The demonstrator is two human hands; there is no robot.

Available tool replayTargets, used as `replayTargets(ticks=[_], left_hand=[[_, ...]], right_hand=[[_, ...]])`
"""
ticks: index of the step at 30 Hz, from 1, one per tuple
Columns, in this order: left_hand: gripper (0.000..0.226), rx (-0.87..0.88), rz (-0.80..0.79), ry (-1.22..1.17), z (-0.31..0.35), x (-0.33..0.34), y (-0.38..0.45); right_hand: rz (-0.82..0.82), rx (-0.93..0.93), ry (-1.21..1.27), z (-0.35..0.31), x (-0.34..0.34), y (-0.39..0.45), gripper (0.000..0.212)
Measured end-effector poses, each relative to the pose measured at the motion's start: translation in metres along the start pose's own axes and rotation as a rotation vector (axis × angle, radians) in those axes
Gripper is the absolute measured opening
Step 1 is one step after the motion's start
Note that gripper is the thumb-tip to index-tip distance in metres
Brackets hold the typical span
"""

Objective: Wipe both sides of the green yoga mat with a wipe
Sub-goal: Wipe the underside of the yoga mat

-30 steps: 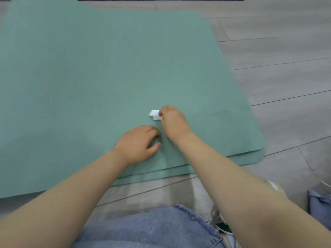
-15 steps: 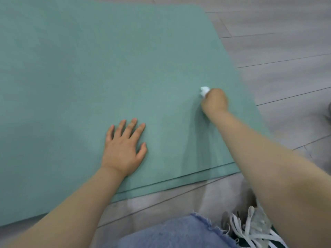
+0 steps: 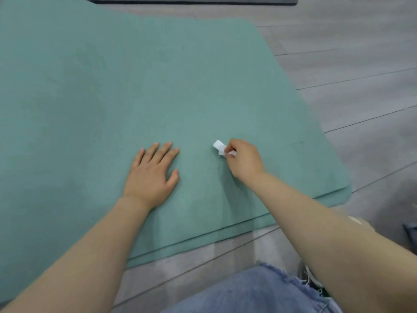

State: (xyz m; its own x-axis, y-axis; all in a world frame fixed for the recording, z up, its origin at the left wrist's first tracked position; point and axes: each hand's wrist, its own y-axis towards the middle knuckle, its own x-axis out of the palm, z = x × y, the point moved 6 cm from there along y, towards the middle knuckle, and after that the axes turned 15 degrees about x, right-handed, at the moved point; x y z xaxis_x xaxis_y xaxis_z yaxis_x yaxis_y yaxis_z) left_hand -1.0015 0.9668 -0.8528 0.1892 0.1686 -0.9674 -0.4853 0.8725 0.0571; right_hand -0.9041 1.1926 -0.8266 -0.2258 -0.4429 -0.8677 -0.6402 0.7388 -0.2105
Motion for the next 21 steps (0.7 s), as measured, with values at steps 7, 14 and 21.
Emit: replayTargets(ticks=[7, 14, 21], left_hand=[[0.065, -0.005, 0.02, -0.008, 0.0, 0.0, -0.002], [0.063, -0.014, 0.059, -0.003, 0.0, -0.002, -0.001], [0.06, -0.03, 0.076, -0.028, -0.002, -0.002, -0.001]], right_hand=[[-0.083, 0.09, 0.063, 0.002, -0.01, 0.009, 0.012], [0.291, 0.459, 0.015, 0.083, -0.077, 0.083, 0.028], [0.144, 0.165, 0.094, 0.005, -0.022, 0.038, 0.012]])
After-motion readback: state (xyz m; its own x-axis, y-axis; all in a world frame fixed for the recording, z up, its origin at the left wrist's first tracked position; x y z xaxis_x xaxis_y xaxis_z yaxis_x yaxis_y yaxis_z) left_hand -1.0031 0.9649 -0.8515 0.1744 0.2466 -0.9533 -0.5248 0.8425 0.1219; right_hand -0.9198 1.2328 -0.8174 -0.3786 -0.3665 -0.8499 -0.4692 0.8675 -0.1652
